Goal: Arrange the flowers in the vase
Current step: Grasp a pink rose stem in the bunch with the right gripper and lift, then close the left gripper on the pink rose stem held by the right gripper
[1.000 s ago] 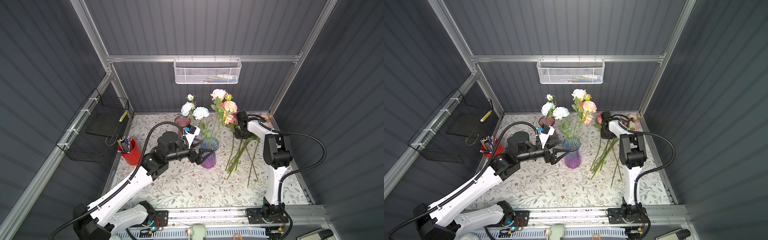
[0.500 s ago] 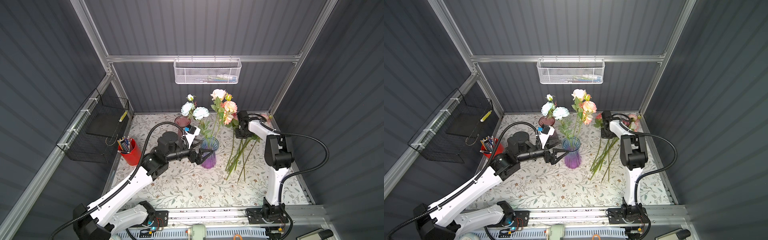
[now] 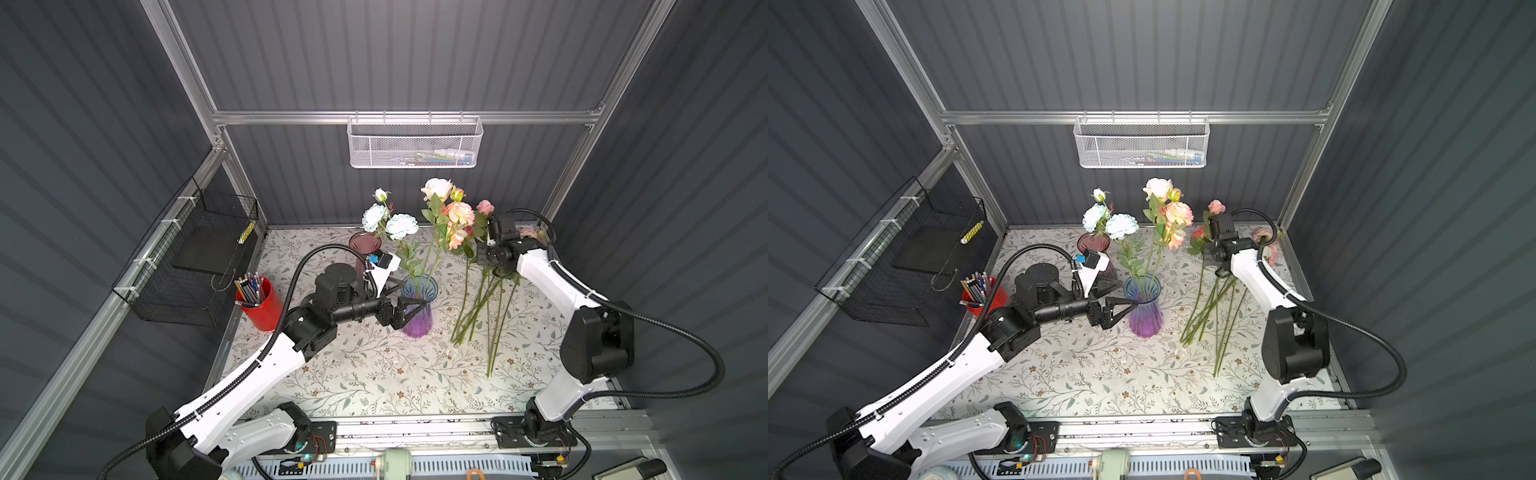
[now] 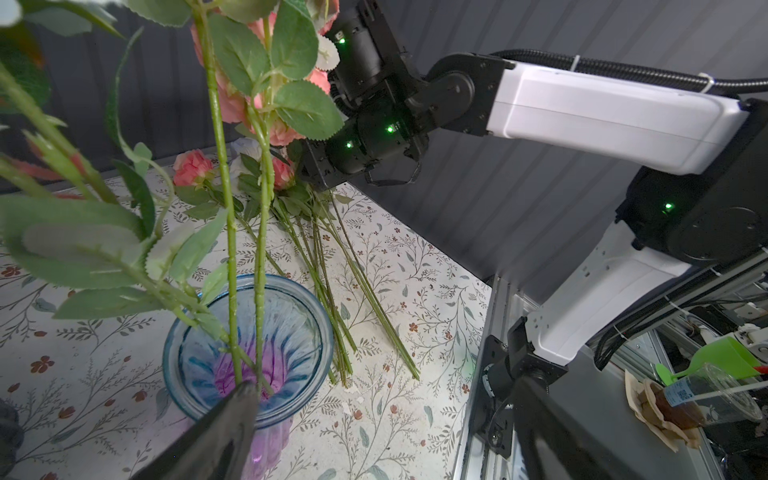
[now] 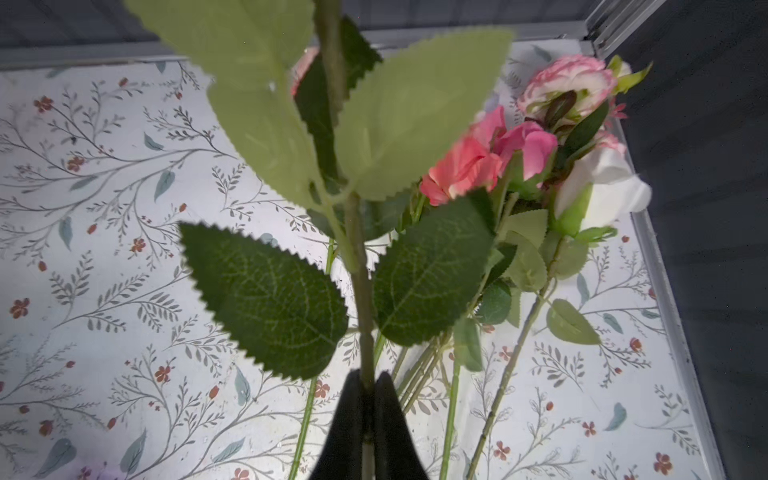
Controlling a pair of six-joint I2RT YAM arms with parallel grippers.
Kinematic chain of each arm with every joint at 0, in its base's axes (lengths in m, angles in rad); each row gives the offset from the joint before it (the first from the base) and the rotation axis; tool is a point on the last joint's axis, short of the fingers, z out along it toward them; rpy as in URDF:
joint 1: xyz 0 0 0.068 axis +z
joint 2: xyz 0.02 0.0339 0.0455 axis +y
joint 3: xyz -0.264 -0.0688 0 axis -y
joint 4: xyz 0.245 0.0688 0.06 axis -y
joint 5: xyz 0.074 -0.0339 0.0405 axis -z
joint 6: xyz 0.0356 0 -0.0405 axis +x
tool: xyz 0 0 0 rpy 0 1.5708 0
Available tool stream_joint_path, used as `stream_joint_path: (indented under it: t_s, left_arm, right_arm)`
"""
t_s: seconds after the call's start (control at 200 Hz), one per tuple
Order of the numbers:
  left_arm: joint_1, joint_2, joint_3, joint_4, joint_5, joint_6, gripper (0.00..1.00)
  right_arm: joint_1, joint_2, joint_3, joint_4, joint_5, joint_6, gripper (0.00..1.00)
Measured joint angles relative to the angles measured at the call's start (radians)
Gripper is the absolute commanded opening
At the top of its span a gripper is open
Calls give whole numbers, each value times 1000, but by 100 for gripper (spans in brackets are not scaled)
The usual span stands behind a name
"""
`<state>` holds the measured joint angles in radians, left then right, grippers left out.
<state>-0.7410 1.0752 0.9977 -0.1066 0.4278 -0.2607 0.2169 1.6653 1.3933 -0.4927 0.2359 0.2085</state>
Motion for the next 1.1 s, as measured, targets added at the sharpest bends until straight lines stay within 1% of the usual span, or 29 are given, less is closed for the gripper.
stream_joint_path:
  t_s: [0.105, 0.285, 0.32, 0.37, 0.515, 0.65, 0.845, 0.951, 1.101]
  left_arm:
    - [0, 0, 0, -2, -3, 0, 96]
    - [0, 0, 0, -6, -10, 11, 96]
    - [0, 0, 0, -6, -14, 14, 95]
    - [0, 0, 0, -6, -20, 23, 91]
    - [0, -12, 0, -22, -100, 53, 91]
    - [0, -59, -1, -24, -167, 76, 90]
    - [-4, -71, 56, -38, -175, 86, 83]
    - [-37, -43, 115, -55, -175, 87, 81]
    - [-166, 47, 227, -116, -204, 126, 81]
  right_arm:
    - [-1, -87, -61, 66, -6, 17, 3]
    - [0, -219, -93, 148, -56, 66, 3]
    - [0, -248, -101, 158, -68, 77, 3]
    - [0, -299, -122, 180, -84, 94, 3]
    - [12, -456, -201, 224, -115, 143, 3]
    - [36, -607, -275, 247, -130, 172, 3]
    - [74, -770, -294, 256, -142, 194, 3]
    - [102, -823, -294, 259, -146, 203, 3]
    - [176, -860, -294, 260, -147, 204, 3]
